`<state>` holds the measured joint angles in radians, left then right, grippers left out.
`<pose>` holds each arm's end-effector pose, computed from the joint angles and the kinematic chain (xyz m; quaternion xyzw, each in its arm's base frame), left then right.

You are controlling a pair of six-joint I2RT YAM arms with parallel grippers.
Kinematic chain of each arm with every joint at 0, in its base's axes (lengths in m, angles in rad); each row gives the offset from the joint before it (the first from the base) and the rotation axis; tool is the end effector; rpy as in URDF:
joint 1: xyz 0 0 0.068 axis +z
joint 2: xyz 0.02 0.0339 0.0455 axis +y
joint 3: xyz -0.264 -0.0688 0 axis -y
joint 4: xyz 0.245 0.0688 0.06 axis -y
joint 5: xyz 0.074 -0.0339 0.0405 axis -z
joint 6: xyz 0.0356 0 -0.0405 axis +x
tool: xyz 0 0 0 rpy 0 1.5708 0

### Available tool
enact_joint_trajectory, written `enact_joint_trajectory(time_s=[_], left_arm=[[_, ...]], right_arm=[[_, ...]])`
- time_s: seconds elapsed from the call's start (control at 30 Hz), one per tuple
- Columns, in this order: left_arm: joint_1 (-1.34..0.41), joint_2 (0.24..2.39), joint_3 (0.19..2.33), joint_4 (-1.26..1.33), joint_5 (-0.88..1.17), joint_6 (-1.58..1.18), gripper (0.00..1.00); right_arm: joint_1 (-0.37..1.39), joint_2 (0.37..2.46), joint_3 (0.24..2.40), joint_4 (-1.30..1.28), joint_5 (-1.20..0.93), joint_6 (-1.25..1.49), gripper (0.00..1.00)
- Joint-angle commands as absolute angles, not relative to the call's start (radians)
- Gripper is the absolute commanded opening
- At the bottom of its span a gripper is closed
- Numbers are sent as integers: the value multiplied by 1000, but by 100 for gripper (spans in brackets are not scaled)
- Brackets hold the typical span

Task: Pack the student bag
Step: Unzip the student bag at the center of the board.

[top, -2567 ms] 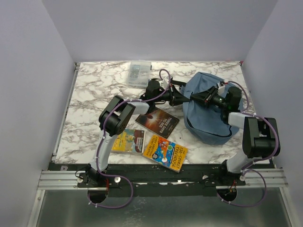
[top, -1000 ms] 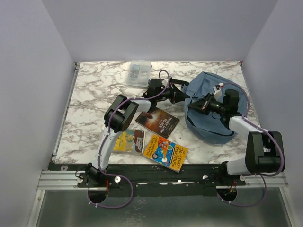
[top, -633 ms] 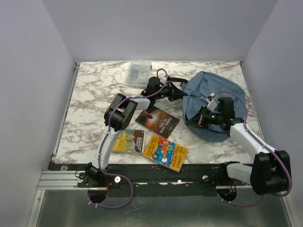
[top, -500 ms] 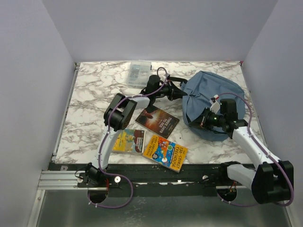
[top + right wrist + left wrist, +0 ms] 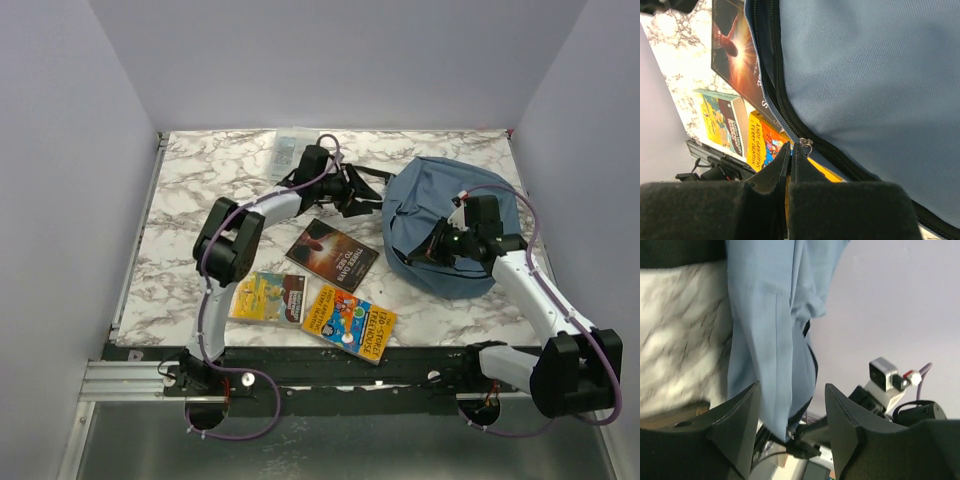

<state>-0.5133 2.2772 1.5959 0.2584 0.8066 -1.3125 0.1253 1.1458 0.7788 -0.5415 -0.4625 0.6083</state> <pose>0.4311 -0.2725 0.1661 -0.1042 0.7944 -0.5967 0.0446 0.2227 0.0441 0.2386 0.1478 0.9116 0.3158 0.2177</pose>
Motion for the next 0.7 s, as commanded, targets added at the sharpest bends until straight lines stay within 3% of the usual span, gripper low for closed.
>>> enact_joint_trajectory(time_s=[0.0, 0.2, 0.43, 0.5, 0.67], left_arm=[[-522, 2062, 1545, -238, 654, -1044, 56], [-606, 1946, 1442, -350, 602, -1118, 62], [-702, 2027, 1442, -182, 624, -1324, 66], [-702, 2046, 1455, -141, 609, -1340, 59], [-679, 2066, 1489, -139, 560, -1295, 27]], right_arm=[[133, 1166, 823, -530, -466, 592, 0], [133, 1160, 825, -507, -470, 584, 0], [133, 1141, 822, -534, -468, 599, 0], [133, 1108, 816, -542, -442, 610, 0], [133, 1052, 810, -590, -282, 660, 0]])
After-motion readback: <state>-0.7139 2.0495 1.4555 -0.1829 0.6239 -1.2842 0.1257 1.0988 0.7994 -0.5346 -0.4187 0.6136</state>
